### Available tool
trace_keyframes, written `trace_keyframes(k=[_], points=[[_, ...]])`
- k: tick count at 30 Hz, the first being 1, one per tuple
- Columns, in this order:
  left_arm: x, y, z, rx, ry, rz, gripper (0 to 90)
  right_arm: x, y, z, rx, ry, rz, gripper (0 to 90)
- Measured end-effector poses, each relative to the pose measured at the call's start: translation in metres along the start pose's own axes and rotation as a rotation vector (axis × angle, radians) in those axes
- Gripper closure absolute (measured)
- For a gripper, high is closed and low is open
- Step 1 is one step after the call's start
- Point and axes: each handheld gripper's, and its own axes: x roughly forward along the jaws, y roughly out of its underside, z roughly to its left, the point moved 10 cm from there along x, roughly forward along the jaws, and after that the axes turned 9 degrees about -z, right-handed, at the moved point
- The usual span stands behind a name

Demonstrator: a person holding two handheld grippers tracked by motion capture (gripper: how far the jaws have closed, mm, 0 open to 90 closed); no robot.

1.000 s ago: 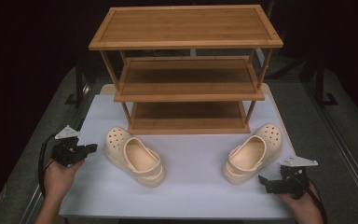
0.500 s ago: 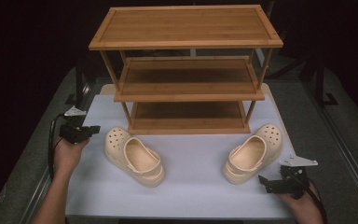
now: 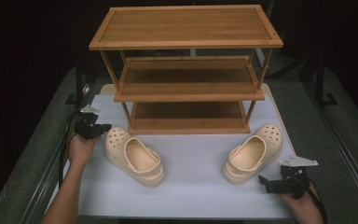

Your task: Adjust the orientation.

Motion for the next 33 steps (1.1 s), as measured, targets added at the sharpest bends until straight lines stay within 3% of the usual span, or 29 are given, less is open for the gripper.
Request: trace_keyframes(k=[10, 14, 33], points=[[-0.001, 0.001, -0.003, -0.008, 0.006, -0.004, 90.0, 0.0, 0.0, 0.0, -0.001, 0.0, 0.001, 0.3], [-0.002, 0.003, -0.011, -0.015, 0.013, -0.016, 90.0, 0.0, 0.0, 0.0, 0.0, 0.0, 0.001, 0.3], [-0.002, 0.007, -0.083, 0.041, 0.093, -0.008, 90.0, 0.0, 0.0, 0.0, -0.001, 0.0, 0.0, 0.3]])
